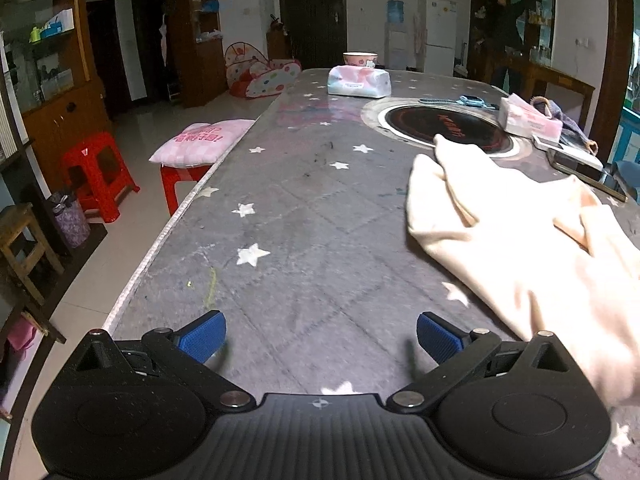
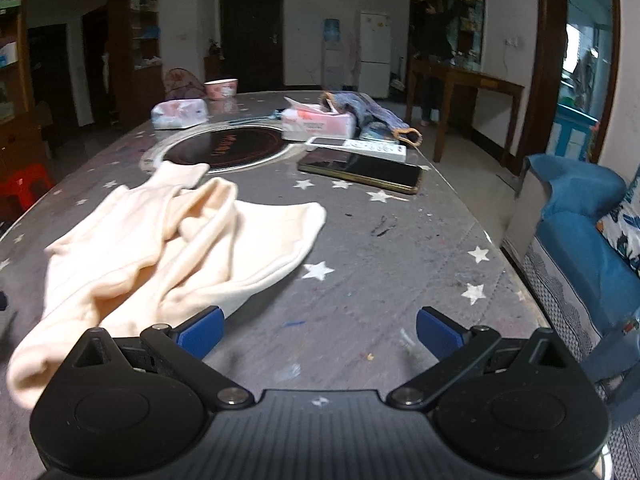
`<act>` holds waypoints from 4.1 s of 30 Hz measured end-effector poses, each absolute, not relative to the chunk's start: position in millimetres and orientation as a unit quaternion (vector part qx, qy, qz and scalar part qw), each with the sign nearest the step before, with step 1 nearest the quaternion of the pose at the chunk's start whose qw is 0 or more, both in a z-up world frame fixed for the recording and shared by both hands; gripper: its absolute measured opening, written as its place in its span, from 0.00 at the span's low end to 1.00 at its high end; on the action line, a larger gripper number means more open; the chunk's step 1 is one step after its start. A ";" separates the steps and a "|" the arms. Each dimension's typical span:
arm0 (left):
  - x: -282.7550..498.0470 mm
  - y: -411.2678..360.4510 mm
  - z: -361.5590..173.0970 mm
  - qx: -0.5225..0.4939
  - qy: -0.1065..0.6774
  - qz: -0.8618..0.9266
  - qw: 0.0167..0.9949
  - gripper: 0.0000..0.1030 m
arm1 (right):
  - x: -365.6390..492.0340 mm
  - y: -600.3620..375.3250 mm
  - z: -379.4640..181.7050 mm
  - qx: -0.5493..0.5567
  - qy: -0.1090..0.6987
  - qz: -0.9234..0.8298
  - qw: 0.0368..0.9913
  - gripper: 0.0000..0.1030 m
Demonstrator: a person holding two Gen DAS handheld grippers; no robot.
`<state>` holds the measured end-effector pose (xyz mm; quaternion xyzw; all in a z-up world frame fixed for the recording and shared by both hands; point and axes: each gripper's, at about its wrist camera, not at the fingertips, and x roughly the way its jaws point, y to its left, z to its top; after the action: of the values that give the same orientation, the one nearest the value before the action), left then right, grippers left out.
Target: Fold clothes
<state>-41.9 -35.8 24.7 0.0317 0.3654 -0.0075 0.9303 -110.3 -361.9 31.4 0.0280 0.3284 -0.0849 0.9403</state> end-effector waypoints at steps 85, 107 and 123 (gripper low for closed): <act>-143.1 -104.9 44.2 0.082 0.375 -0.055 0.922 1.00 | -198.1 -287.7 43.2 -0.014 0.324 -0.008 0.946 1.00; -101.0 -111.0 52.6 0.084 0.377 -0.070 0.920 1.00 | -161.4 -291.2 45.7 -0.009 0.339 0.002 0.941 1.00; -51.1 -113.5 62.6 0.083 0.373 -0.086 0.920 1.00 | -111.3 -304.9 56.7 0.002 0.349 0.031 0.937 0.96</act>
<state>-51.1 -113.5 62.6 0.0830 0.3729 -0.0855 0.9202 -111.3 -304.9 56.7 0.0023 0.3490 0.0314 0.9366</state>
